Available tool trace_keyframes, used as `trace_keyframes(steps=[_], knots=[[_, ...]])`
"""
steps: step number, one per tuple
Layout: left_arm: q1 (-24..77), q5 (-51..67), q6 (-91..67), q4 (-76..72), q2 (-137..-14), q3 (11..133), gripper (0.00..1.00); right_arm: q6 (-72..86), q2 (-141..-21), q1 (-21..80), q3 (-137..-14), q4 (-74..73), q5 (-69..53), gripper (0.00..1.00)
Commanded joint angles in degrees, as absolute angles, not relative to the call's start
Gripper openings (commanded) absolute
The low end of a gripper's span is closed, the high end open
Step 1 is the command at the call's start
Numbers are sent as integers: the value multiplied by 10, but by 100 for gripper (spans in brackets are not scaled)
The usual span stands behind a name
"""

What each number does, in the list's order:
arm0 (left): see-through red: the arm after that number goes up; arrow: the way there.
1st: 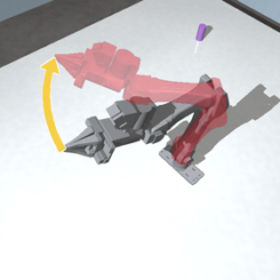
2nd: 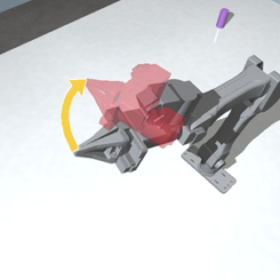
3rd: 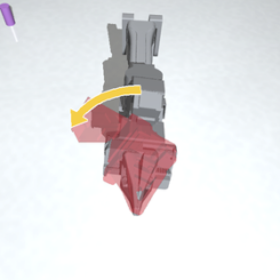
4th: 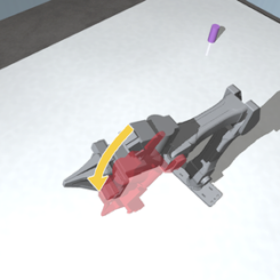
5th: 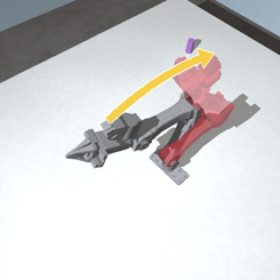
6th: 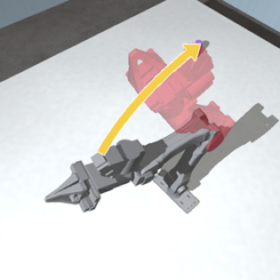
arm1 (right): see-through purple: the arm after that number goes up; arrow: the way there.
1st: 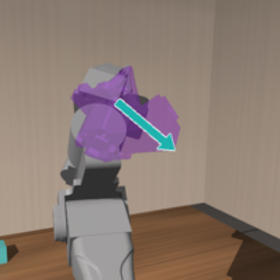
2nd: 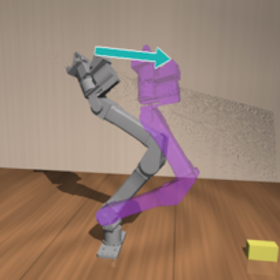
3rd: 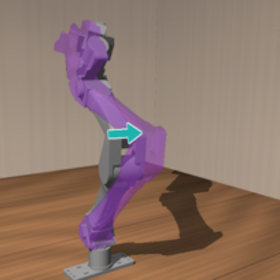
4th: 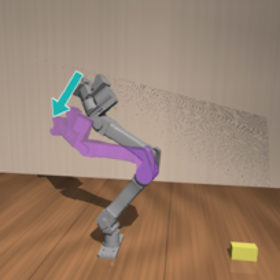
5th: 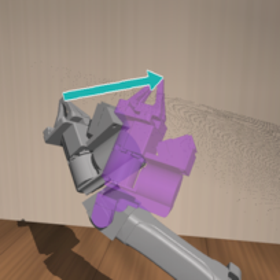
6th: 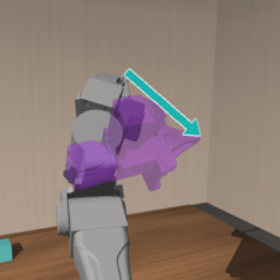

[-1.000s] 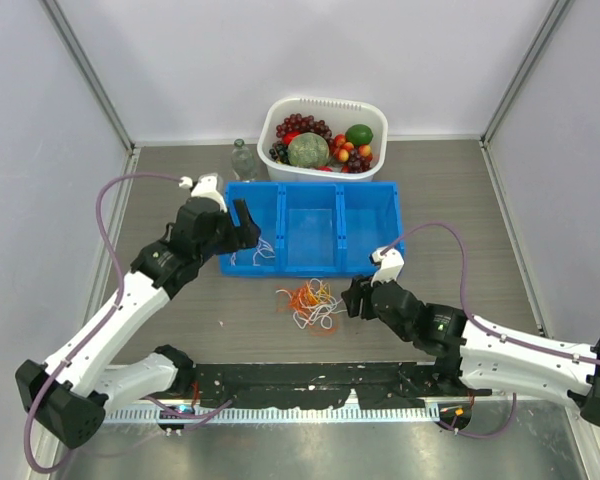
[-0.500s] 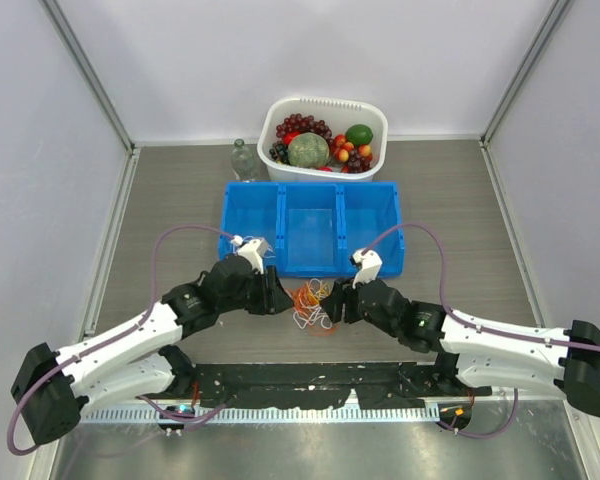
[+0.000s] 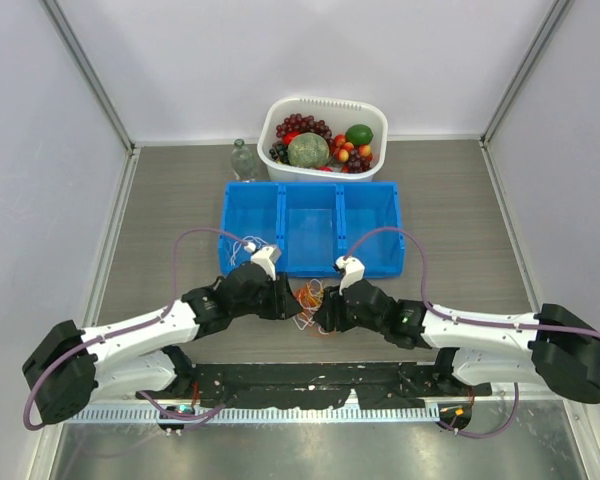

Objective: Untangle the cables

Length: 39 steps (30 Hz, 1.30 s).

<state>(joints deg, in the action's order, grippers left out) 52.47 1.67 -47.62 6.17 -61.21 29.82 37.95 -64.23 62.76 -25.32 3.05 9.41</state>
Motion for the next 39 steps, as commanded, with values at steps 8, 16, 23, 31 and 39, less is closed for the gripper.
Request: trace_keyframes(steps=[8, 16, 23, 31, 39], knots=[[565, 47, -496, -45, -664, 314, 49, 410, -560, 626, -224, 4, 123, 54], [598, 5, -481, -29, -740, 359, 44, 430, -579, 627, -205, 34, 137, 47], [602, -28, -470, -4, -740, 377, 45, 447, -631, 625, -195, 96, 139, 43], [602, -88, -488, 34, -701, 351, 66, 444, -657, 624, -209, 95, 127, 19], [599, -127, -491, 103, -773, 389, 80, 397, -546, 624, -216, 41, 115, 1]])
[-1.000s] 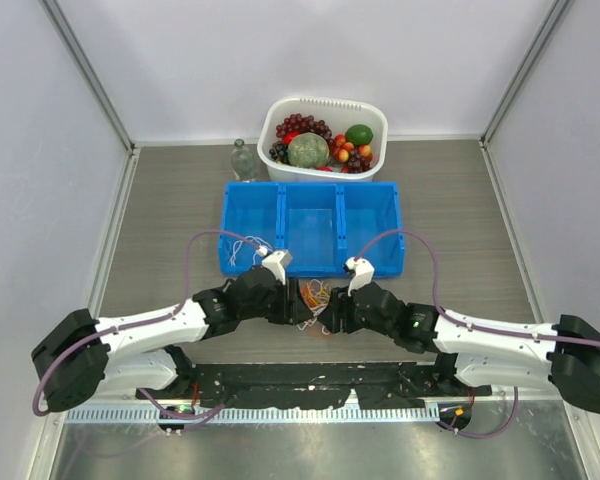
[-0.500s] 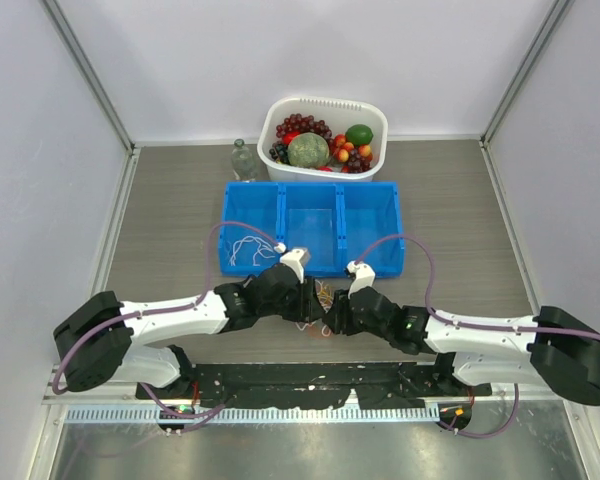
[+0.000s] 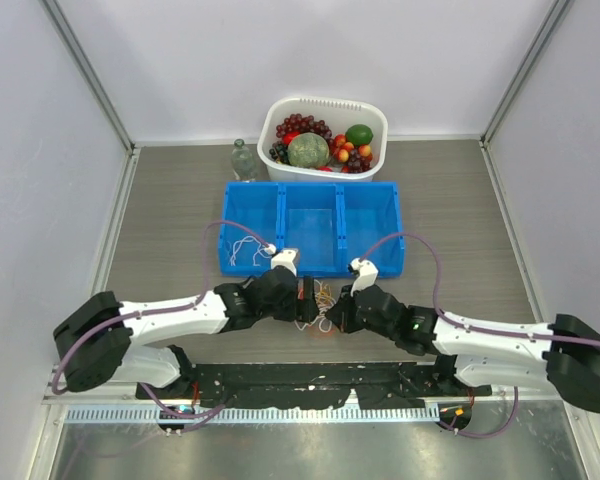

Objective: Untangle the cables

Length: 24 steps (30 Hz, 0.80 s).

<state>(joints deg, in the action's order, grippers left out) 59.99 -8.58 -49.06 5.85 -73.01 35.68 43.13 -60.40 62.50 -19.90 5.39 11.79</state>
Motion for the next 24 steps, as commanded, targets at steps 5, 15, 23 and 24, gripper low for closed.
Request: trace_keyframes(steps=[5, 15, 23, 24], knots=[[583, -170, -511, 125, -813, 389, 70, 350, -453, 625, -243, -46, 121, 1], [573, -120, -513, 78, -739, 338, 72, 375, -399, 624, -291, -128, 195, 18], [572, -140, -501, 108, -630, 336, 78, 476, -504, 622, -251, -30, 146, 51], [571, -147, -498, 104, -629, 334, 79, 485, -524, 622, -250, -19, 142, 55]])
